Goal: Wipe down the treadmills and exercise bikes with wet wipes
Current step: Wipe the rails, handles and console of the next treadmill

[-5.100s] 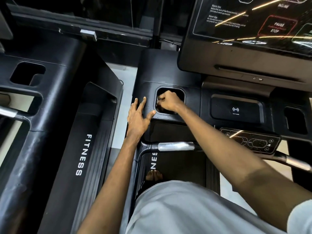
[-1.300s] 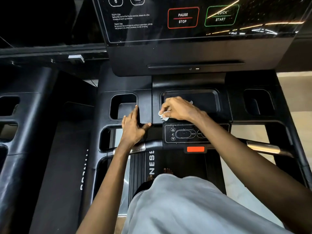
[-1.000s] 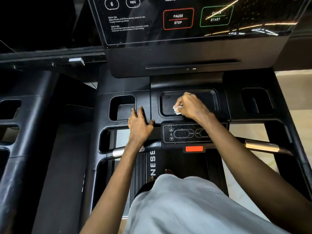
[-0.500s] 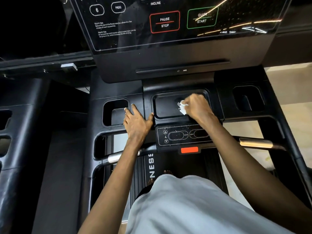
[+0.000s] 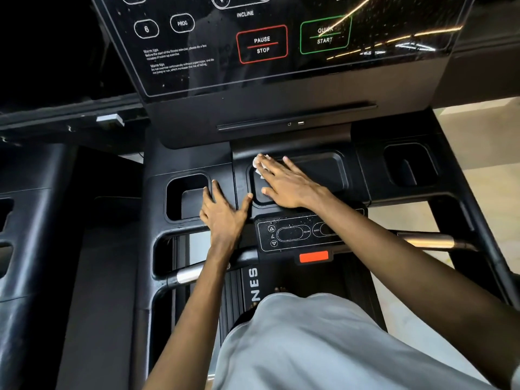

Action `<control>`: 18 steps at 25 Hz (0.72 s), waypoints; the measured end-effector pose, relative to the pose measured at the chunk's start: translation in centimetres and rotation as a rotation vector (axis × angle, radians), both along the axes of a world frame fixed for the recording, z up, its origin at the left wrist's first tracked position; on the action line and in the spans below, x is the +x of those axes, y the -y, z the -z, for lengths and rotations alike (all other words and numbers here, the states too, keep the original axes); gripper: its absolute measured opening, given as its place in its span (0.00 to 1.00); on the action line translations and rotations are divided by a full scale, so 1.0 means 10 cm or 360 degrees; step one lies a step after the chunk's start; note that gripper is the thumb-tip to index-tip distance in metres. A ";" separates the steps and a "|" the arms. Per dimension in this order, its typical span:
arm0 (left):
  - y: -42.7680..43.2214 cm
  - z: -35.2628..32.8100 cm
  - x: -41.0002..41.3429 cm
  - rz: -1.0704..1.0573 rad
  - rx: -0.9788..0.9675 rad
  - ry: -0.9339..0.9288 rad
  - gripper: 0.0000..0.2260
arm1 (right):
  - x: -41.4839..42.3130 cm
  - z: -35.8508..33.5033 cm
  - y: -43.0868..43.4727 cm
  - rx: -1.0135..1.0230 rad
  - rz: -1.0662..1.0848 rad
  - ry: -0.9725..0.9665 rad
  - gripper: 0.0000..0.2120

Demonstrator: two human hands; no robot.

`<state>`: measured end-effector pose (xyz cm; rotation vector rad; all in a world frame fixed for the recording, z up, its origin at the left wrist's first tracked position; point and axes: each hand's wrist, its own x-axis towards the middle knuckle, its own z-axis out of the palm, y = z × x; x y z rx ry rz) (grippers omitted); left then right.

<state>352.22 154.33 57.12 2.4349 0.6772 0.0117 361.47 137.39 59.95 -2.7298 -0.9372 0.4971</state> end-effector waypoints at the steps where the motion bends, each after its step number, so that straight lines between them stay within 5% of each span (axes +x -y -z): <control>1: 0.00 0.00 0.01 -0.0015 -0.0011 0.0005 0.45 | 0.03 -0.04 0.01 -0.0048 0.0101 0.0028 0.35; 9: 0.02 0.00 0.09 0.0124 0.0000 0.0074 0.40 | 0.03 -0.04 0.46 -0.0261 0.0817 -0.0140 0.37; 18: 0.01 0.03 0.12 0.0185 0.0056 0.0042 0.41 | 0.10 -0.03 0.05 -0.0166 0.0112 -0.0071 0.35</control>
